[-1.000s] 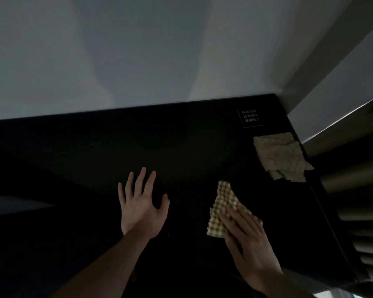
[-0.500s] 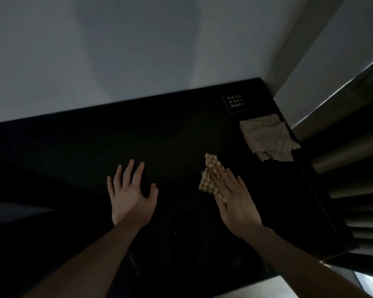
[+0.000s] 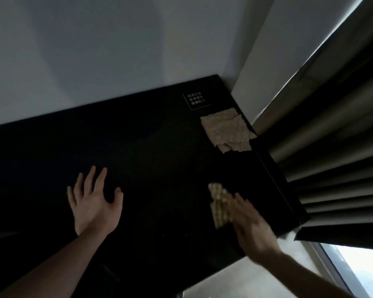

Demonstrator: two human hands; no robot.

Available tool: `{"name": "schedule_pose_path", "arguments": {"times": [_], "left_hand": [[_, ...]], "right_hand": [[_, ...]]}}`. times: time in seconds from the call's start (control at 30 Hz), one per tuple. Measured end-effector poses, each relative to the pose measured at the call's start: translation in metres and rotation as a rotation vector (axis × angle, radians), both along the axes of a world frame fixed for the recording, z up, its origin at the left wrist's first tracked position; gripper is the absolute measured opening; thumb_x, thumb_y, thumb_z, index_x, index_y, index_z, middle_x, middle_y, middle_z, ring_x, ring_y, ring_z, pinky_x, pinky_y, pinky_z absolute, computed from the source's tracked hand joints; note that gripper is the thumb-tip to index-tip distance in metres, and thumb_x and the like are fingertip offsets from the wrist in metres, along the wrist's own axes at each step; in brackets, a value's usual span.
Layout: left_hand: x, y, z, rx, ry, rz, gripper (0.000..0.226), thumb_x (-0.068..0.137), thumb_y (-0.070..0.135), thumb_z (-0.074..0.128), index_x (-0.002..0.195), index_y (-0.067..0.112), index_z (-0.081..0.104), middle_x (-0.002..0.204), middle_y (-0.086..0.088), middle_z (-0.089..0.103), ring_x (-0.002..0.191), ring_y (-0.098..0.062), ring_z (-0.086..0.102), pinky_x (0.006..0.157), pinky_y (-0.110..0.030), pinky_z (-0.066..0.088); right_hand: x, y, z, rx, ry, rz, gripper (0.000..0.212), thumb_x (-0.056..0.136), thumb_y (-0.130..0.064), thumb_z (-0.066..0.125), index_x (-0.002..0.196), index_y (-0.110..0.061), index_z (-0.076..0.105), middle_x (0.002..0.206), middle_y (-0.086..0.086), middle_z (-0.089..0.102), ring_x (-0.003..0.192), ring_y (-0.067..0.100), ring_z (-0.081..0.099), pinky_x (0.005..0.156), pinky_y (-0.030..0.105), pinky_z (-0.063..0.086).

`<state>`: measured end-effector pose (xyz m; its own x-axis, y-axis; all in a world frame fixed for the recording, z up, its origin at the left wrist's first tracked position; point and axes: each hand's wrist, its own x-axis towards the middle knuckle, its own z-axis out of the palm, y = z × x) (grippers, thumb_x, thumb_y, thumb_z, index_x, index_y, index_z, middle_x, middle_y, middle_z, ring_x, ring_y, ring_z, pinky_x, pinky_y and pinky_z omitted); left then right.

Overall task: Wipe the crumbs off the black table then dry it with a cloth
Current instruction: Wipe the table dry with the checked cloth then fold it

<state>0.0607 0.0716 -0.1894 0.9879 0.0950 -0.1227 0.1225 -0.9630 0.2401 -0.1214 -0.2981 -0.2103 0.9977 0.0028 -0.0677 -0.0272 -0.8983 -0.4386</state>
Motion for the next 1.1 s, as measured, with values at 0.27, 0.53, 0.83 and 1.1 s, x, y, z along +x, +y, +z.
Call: {"name": "schedule_pose_path", "arguments": {"times": [0.27,0.53,0.83,1.1], "left_hand": [[-0.001,0.0,-0.003,-0.003,-0.022,-0.006,0.067,0.096,0.05,0.053,0.158,0.032,0.032,0.171,0.004,0.021,0.16,-0.026,0.011,0.13,-0.055,0.006],[0.001,0.001,-0.004,-0.002,0.004,-0.01,0.069,0.095,0.052,0.051,0.158,0.034,0.03,0.172,0.006,0.019,0.16,-0.025,0.008,0.131,-0.054,0.005],[0.003,0.003,-0.007,-0.015,0.03,0.008,0.07,0.094,0.057,0.047,0.159,0.04,0.026,0.172,0.014,0.013,0.161,-0.017,0.002,0.132,-0.05,0.002],[0.006,0.007,-0.01,0.008,0.061,-0.039,0.072,0.093,0.059,0.044,0.159,0.038,0.026,0.173,0.009,0.013,0.161,-0.023,0.003,0.131,-0.054,0.005]], "right_hand": [[0.056,-0.052,-0.003,-0.084,0.029,-0.486,0.056,0.108,-0.031,0.035,0.161,-0.015,0.036,0.17,0.009,0.029,0.16,0.027,0.013,0.13,0.048,0.011],[0.065,0.063,0.0,0.034,0.016,-0.068,0.057,0.106,-0.017,0.048,0.162,-0.026,0.035,0.171,-0.01,0.02,0.161,0.009,0.004,0.131,0.034,0.005],[0.214,0.111,0.002,-0.112,0.053,0.059,0.06,0.111,-0.029,0.03,0.167,-0.018,0.011,0.175,0.001,-0.003,0.162,0.02,-0.007,0.131,0.039,-0.007],[0.319,0.083,0.0,-0.233,0.042,0.008,0.06,0.109,-0.023,0.037,0.165,-0.012,0.018,0.175,0.008,0.011,0.162,0.028,0.006,0.131,0.047,0.003]]}}
